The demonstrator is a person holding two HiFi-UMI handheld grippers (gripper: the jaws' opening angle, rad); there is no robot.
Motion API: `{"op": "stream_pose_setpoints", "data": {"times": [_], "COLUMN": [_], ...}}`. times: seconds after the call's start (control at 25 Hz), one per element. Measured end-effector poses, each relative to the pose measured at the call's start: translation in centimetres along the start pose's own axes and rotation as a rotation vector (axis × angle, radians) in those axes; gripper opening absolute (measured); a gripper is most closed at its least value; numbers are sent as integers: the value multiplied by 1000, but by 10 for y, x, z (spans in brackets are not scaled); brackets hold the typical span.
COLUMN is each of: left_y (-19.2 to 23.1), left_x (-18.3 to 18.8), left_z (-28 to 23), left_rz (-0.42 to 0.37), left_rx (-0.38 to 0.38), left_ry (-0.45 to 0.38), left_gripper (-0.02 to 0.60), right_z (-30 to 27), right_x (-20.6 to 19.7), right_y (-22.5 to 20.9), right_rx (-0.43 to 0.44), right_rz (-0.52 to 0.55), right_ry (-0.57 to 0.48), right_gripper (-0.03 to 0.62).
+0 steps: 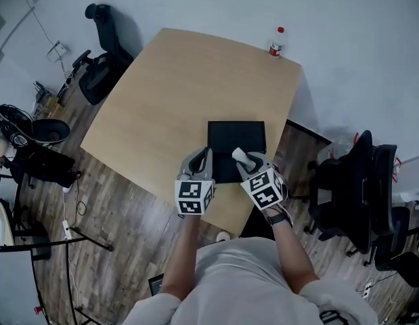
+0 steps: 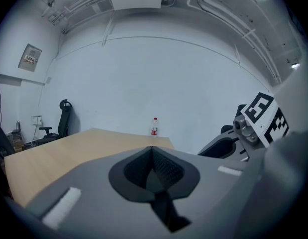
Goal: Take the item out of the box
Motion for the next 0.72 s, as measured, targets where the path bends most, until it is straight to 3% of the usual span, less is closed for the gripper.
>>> {"op": "stream_pose_setpoints", "data": {"times": [0.72], "left_y": [-5], "left_x": [63], "left_z": [54], "left_rz": [-57], "left_rx": [41], "left_ry": [-133], "left_gripper": [8], "right_z": [110], "right_x": [33], "right_y": [-7], "right_rx": [-245], "right_rz": [-159], "right_ry": [-394], "right_gripper": [137]}}
Point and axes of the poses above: the fingertips, and each gripper's own axes: z backward along the fingers, y to its left, x out of its top, the point moved 9 cm from there along z, backward along the fingers, and after that the axes turned 10 degrees about -z, right-handed, at the moved point
